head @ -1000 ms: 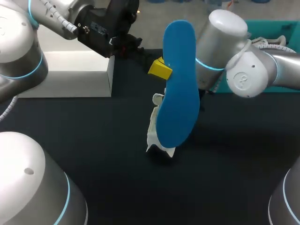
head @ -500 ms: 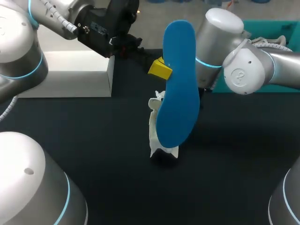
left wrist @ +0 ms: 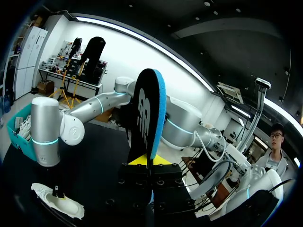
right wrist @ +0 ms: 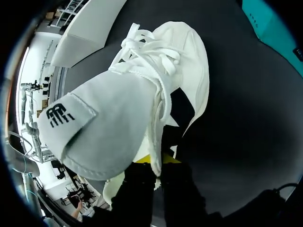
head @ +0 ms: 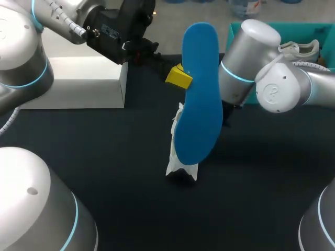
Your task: Take the shoe out of the shoebox, open the shoe tongue, remove and reinsert the insole, then place the shoe into the shoebox
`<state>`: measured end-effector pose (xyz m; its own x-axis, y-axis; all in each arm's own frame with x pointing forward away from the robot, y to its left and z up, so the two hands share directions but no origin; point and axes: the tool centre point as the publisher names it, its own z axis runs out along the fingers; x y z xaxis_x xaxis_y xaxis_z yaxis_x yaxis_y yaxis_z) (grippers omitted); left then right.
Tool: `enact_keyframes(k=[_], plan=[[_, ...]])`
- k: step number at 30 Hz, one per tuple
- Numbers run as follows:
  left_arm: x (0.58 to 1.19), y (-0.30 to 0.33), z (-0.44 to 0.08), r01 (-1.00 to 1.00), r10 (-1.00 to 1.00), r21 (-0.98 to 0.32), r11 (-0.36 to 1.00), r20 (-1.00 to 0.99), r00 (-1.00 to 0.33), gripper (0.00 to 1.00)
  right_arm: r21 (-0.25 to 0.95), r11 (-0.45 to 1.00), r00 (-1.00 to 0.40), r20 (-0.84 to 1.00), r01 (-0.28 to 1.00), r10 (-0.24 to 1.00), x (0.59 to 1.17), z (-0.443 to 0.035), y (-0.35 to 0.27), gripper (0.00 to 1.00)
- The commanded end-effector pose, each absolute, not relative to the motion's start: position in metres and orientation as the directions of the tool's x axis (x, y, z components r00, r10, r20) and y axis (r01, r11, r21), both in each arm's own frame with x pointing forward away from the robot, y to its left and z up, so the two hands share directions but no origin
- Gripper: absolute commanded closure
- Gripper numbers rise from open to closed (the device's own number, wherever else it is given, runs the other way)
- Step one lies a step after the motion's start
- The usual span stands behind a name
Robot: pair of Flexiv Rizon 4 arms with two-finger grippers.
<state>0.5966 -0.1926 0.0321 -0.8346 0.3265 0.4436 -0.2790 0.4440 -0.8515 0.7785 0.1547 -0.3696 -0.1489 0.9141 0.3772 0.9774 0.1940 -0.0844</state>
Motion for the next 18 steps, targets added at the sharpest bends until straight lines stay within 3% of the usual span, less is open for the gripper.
enact_keyframes(k=[1,6,15,16,17,18], plan=[[0.597,-0.194,0.032,-0.278,0.327,-0.851,0.447,0.444,-0.834,1.0,-0.072,0.241,-0.2,0.358,0.968,0.912,0.782,-0.359,0.16,1.0],[0.597,-0.194,0.032,-0.278,0.327,-0.851,0.447,0.444,-0.834,1.0,-0.06,0.284,-0.249,0.336,0.957,0.908,0.781,-0.352,0.163,1.0],[0.597,-0.194,0.032,-0.278,0.327,-0.851,0.447,0.444,-0.834,1.0,-0.1,0.264,-0.209,0.377,0.959,0.903,0.783,-0.368,0.158,1.0],[0.597,-0.194,0.032,-0.278,0.327,-0.851,0.447,0.444,-0.834,1.0,-0.102,0.264,-0.208,0.378,0.959,0.902,0.783,-0.368,0.158,0.62],[0.597,-0.194,0.032,-0.278,0.327,-0.851,0.447,0.444,-0.834,1.0,-0.106,0.26,-0.201,0.385,0.96,0.901,0.783,-0.368,0.158,0.0],[0.597,-0.194,0.032,-0.278,0.327,-0.851,0.447,0.444,-0.834,1.0,-0.111,0.242,-0.182,0.388,0.964,0.904,0.782,-0.368,0.158,0.0]])
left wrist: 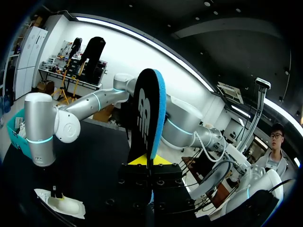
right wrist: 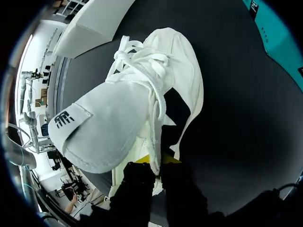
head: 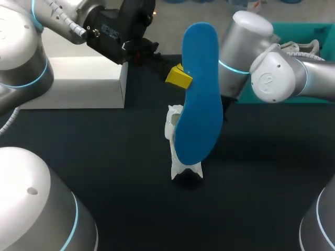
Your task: Take the shoe out of the shoebox, open the shoe tongue, remove and reinsert the insole, then place the shoe into the shoebox
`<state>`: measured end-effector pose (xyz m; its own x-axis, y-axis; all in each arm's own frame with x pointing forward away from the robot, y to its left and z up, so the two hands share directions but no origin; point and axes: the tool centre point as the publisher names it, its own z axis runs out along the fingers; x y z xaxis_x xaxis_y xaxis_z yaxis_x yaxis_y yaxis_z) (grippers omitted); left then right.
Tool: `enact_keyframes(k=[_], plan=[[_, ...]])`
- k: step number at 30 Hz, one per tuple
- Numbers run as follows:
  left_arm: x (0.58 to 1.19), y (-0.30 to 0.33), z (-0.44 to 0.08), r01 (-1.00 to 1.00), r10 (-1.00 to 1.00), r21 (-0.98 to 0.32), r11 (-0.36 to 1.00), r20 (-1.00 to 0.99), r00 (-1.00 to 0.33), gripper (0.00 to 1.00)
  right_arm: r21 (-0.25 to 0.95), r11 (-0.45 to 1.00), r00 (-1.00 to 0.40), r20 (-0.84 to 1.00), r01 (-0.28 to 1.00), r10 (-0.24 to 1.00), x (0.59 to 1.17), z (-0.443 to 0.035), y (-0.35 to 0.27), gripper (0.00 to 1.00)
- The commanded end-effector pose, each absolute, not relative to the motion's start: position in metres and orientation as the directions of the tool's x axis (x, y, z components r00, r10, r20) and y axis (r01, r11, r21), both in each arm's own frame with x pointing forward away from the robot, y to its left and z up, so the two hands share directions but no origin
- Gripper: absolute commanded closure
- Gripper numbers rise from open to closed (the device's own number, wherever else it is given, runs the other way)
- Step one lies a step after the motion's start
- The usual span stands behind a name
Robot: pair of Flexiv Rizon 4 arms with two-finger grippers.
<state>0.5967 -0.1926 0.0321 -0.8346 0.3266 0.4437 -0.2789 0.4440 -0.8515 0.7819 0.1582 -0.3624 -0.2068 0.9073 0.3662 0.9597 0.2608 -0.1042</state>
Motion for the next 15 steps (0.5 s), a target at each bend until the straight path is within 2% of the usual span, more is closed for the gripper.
enact_keyframes(k=[1,8,10,13,15], plan=[[0.597,-0.194,0.032,-0.278,0.327,-0.851,0.447,0.444,-0.834,1.0,-0.113,0.236,-0.174,0.393,0.965,0.903,0.781,-0.365,0.157,0.0],[0.597,-0.194,0.032,-0.278,0.327,-0.851,0.447,0.444,-0.834,1.0,-0.134,0.105,-0.025,0.498,0.985,0.867,0.763,-0.324,0.149,0.0],[0.597,-0.194,0.032,-0.278,0.327,-0.851,0.447,0.444,-0.834,1.0,-0.095,0.056,0.011,0.592,0.994,0.806,0.758,-0.314,0.14,0.0],[0.597,-0.194,0.032,-0.278,0.327,-0.851,0.447,0.444,-0.834,1.0,-0.009,0.034,-0.019,0.674,0.999,0.738,0.753,-0.299,0.128,0.0],[0.597,-0.194,0.032,-0.278,0.327,-0.851,0.447,0.444,-0.834,1.0,-0.008,0.006,0.001,0.69,1.0,0.724,0.752,-0.287,0.119,0.0]])
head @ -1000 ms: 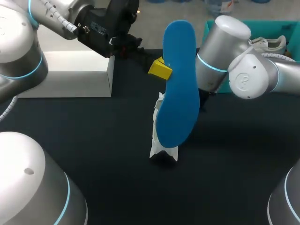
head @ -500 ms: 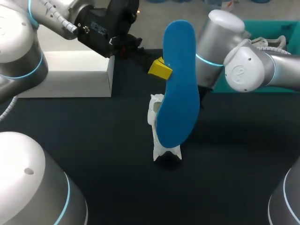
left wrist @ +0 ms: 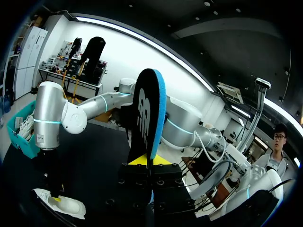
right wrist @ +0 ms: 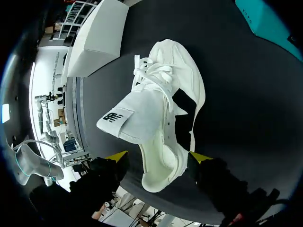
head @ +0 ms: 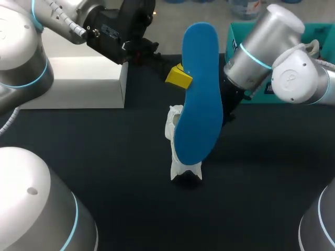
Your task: Take the shoe out of the shoebox, open the shoe tongue, remove and reinsert the insole, then place the shoe into the shoebox
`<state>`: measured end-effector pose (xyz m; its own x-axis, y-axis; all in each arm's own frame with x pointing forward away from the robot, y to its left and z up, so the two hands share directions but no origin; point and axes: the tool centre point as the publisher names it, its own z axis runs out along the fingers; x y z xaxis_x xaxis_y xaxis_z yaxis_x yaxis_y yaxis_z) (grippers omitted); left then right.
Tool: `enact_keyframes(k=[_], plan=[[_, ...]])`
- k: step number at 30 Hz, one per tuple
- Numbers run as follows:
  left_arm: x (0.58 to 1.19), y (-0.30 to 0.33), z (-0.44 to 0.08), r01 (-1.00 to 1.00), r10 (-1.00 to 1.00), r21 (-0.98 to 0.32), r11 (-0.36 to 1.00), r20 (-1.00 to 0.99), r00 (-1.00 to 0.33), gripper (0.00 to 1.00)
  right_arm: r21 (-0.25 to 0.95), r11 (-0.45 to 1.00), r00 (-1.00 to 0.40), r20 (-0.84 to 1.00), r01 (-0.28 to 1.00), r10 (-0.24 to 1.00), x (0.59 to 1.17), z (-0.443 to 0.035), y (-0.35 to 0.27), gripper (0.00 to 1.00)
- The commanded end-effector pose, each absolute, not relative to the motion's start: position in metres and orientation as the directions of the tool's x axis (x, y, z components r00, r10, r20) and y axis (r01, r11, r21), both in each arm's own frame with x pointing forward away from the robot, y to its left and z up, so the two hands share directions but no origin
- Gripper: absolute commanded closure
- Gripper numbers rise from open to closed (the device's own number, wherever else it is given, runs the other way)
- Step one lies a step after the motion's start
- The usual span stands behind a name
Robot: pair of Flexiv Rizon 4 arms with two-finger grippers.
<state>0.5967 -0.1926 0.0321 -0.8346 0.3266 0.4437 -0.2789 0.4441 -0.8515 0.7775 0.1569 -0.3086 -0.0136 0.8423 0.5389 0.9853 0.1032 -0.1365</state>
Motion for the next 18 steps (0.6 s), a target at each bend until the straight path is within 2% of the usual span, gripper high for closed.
enact_keyframes(k=[1,12,14,18], plan=[[0.597,-0.194,0.032,-0.278,0.327,-0.851,0.447,0.444,-0.834,1.0,-0.008,0.006,0.001,0.69,1.0,0.724,0.752,-0.287,0.119,0.0],[0.597,-0.194,0.032,-0.278,0.327,-0.851,0.447,0.444,-0.834,1.0,-0.008,0.006,0.001,0.69,1.0,0.724,0.752,-0.287,0.119,0.0],[0.597,-0.194,0.032,-0.278,0.327,-0.851,0.447,0.444,-0.834,1.0,0.001,0.014,-0.01,0.774,1.0,0.633,0.755,-0.288,0.127,0.0],[0.597,-0.194,0.032,-0.278,0.327,-0.851,0.447,0.444,-0.834,1.0,0.075,0.019,-0.075,0.893,0.997,0.444,0.767,-0.256,0.129,0.0]])
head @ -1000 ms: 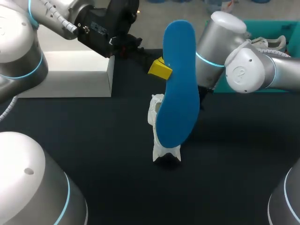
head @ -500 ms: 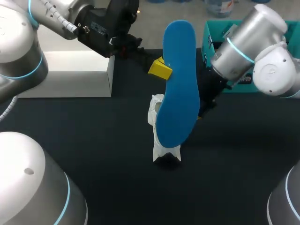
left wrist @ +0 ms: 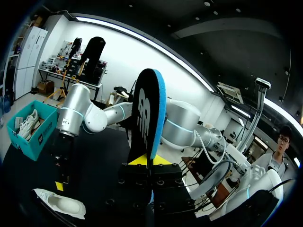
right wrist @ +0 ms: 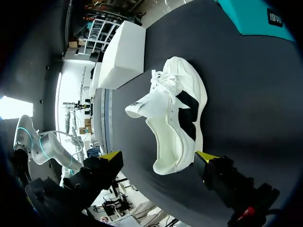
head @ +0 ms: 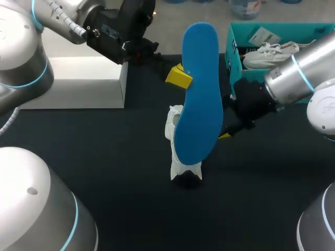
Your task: Take the shoe out of the shoebox, open the shoe tongue, remove and reinsert the insole, then place the shoe into the shoebox
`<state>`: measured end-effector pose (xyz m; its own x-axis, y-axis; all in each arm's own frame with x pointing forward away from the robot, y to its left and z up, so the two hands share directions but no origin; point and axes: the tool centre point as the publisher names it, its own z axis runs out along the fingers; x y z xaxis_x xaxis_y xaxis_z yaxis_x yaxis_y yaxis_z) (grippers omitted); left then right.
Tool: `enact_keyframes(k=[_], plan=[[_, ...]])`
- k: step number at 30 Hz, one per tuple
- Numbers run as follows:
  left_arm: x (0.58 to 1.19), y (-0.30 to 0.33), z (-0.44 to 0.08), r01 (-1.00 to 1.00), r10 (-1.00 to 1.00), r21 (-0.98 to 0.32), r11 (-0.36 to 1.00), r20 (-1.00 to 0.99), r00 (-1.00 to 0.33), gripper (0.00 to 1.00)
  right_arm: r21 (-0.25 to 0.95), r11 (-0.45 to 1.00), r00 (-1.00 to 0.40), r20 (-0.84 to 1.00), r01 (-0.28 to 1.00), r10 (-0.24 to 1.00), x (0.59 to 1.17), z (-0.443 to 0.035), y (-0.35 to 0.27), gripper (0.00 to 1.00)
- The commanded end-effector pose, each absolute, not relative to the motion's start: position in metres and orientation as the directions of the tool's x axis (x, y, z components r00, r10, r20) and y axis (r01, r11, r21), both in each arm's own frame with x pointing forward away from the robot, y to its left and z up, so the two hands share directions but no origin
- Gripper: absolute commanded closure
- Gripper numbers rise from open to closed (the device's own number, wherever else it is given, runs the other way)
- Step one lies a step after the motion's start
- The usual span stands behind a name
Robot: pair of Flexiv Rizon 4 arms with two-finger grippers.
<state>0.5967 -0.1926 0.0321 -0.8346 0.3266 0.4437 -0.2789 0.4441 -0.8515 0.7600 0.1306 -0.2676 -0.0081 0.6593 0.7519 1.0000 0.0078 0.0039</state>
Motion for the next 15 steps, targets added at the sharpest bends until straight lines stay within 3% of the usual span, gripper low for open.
enact_keyframes(k=[1,15], plan=[[0.597,-0.194,0.032,-0.278,0.327,-0.851,0.447,0.444,-0.834,1.0,0.094,0.01,-0.091,0.912,0.995,0.399,0.77,-0.246,0.127,0.0],[0.597,-0.194,0.032,-0.278,0.327,-0.851,0.447,0.444,-0.834,1.0,0.109,-0.085,-0.091,0.976,0.99,0.198,0.798,-0.152,0.106,0.0]])
